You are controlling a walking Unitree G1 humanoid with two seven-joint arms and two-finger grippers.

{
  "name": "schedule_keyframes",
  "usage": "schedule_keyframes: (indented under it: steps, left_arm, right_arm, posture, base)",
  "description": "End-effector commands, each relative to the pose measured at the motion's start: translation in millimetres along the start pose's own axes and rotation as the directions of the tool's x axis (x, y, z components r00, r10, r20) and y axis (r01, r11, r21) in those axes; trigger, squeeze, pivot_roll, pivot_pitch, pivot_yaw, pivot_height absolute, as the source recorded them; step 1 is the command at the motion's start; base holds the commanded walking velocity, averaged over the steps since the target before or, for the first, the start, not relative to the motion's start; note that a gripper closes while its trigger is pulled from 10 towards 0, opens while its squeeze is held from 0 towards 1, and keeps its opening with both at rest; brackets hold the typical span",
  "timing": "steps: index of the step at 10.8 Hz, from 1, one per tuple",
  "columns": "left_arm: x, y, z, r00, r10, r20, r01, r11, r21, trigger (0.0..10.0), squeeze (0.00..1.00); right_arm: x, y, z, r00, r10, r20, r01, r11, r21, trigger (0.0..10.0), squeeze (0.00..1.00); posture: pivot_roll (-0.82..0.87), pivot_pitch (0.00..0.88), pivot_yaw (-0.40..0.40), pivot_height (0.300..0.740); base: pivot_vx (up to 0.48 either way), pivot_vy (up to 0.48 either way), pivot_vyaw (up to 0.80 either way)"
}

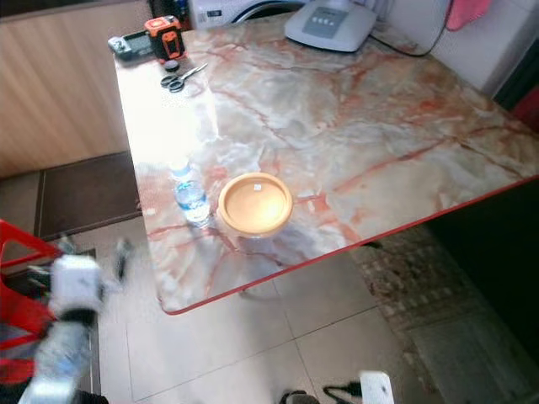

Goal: Restocking fridge

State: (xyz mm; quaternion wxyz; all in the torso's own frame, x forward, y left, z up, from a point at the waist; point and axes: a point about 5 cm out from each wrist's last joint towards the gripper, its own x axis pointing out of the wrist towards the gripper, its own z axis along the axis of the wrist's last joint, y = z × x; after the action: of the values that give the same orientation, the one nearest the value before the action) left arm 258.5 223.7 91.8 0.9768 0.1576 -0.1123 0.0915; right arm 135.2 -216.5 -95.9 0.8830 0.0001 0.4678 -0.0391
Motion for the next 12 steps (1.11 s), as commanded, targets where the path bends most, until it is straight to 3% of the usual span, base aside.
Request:
schedule_keyframes:
  steps: [1, 3, 6, 7, 8, 9, 11, 12]
  left_arm:
    - [-0.1, -1.3, 14, 1.0, -0.006, 0.016, 0.007, 1.0, -0.031, 10.0, 0.0]
    - [10.4, 4.2, 48, 0.995, -0.004, 0.103, 0.009, 0.999, -0.044, 10.0, 0.0]
    - [33.3, -1.4, 108, 0.963, -0.029, 0.267, 0.047, 0.997, -0.06, 10.0, 0.0]
    - [46.2, -5.7, 136, 0.953, -0.042, 0.3, 0.081, 0.99, -0.116, 10.0, 0.0]
    - [61.6, -15.8, 178, 0.915, -0.134, 0.38, 0.192, 0.974, -0.118, 10.0, 0.0]
    - [73.8, -20.4, 207, 0.906, -0.198, 0.375, 0.28, 0.944, -0.178, 10.0, 0.0]
    - [89.6, -23.9, 229, 0.88, -0.348, 0.323, 0.408, 0.902, -0.139, 10.0, 0.0]
    - [97.6, -20.6, 230, 0.911, -0.342, 0.231, 0.39, 0.895, -0.214, 10.0, 0.0]
  right_arm:
    - [-3.0, -2.0, -11, 0.999, -0.002, -0.035, 0.002, 1.0, 0.011, 10.0, 0.0]
    - [-4.0, -4.2, -13, 0.999, -0.003, -0.04, 0.003, 1.0, 0.011, 10.0, 0.0]
    - [-4.2, -3.8, -14, 0.999, 0.001, -0.041, 0.0, 1.0, 0.011, 10.0, 0.0]
    - [-3.8, -3.4, -13, 0.999, 0.001, -0.042, -0.001, 1.0, 0.008, 10.0, 0.0]
    - [-2.8, -2.3, -11, 0.999, 0.001, -0.042, -0.001, 1.0, 0.006, 10.0, 0.0]
    - [-2.2, -1.3, -10, 0.999, 0.002, -0.043, -0.002, 1.0, 0.002, 10.0, 0.0]
    - [-0.4, 2.5, -6, 0.999, 0.008, -0.044, -0.008, 1.0, -0.004, 10.0, 0.0]
    - [0.3, 4.6, -5, 0.999, 0.011, -0.044, -0.011, 1.0, -0.008, 10.0, 0.0]
  posture:
    - [-0.15, 0.18, 0.009, 0.74]
    - [-0.15, 0.177, 0.012, 0.74]
    - [-0.14, 0.176, 0.006, 0.74]
    - [-0.13, 0.175, 0.005, 0.74]
    - [-0.12, 0.175, 0.002, 0.74]
    - [-0.11, 0.172, 0.001, 0.74]
    - [-0.09, 0.162, 0.004, 0.74]
    - [-0.09, 0.158, 0.009, 0.74]
  base:
    - [0.0, 0.0, 0.0]
    - [0.0, 0.0, 0.0]
    - [0.0, 0.0, 0.0]
    - [0.0, 0.0, 0.0]
    - [0.0, 0.0, 0.0]
    - [0.0, 0.0, 0.0]
    - [0.0, 0.0, 0.0]
    - [0.0, 0.0, 0.0]
